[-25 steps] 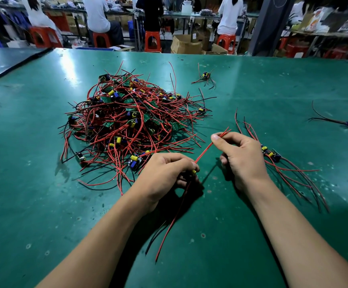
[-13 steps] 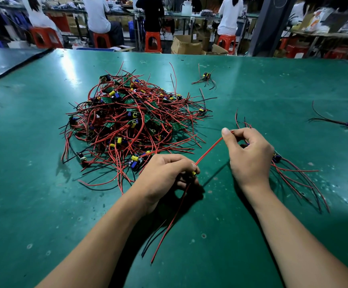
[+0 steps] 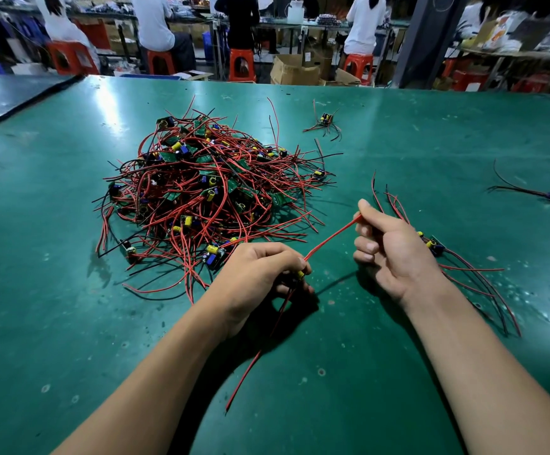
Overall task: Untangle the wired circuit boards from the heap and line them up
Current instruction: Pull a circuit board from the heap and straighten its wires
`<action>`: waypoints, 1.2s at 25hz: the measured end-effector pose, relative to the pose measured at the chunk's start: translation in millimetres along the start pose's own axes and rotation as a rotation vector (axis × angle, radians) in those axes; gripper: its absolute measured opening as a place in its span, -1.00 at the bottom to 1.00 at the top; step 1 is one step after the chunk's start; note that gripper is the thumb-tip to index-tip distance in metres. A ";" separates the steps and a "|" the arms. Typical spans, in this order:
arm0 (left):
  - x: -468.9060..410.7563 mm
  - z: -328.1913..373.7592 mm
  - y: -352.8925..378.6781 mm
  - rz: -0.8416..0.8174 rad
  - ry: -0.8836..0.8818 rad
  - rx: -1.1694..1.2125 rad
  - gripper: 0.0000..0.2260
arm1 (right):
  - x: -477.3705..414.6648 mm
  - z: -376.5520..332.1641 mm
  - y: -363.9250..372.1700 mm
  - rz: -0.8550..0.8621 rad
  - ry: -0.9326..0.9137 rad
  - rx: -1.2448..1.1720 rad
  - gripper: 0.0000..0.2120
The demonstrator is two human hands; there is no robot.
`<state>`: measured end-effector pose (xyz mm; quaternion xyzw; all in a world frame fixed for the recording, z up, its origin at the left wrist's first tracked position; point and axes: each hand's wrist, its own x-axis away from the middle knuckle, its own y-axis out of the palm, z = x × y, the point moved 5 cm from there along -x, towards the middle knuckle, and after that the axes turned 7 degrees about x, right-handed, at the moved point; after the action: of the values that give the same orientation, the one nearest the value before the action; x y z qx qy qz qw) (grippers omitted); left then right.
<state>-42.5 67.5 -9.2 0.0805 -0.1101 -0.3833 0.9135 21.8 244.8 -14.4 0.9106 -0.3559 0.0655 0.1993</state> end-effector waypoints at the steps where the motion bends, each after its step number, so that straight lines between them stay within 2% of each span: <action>1: 0.0 0.0 -1.5 0.004 0.003 0.008 -0.88 | 0.2 -1.8 -1.8 0.046 -0.086 0.102 -0.76; 3: 0.0 -0.1 -3.1 0.005 0.013 0.006 -0.89 | 1.4 -3.4 -2.3 0.068 -0.168 0.165 -0.80; 6: -0.1 -0.7 -1.9 0.010 0.024 0.000 -0.89 | 3.7 -2.5 1.9 -0.010 -0.163 0.163 -0.78; 10: -0.7 -1.5 -2.4 0.031 0.022 0.069 -0.84 | 13.7 16.3 24.0 -0.356 0.003 0.230 -0.68; 12: -1.3 -2.2 -3.9 0.035 0.020 0.102 -0.85 | 21.2 25.1 33.7 -0.492 0.051 0.256 -0.73; 13: -1.8 -2.5 -4.9 0.036 0.020 0.108 -0.87 | 23.2 27.2 36.8 -0.509 0.052 0.266 -0.77; 17: -3.6 -3.0 -5.4 0.026 0.025 0.086 -0.88 | 23.5 27.7 40.4 -0.448 0.028 0.271 -0.80; 22: -3.9 -2.7 -2.0 0.009 0.038 0.032 -0.76 | 19.5 20.8 32.2 -0.311 -0.010 0.322 -0.85; 30: -2.5 -0.8 2.0 -0.025 0.046 -0.021 -0.79 | 6.0 13.3 21.0 -0.116 -0.088 0.223 -0.85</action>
<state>-42.6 70.7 -9.8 0.0810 -0.0840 -0.3941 0.9116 11.7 221.6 -18.3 0.9482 -0.3017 0.0530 0.0845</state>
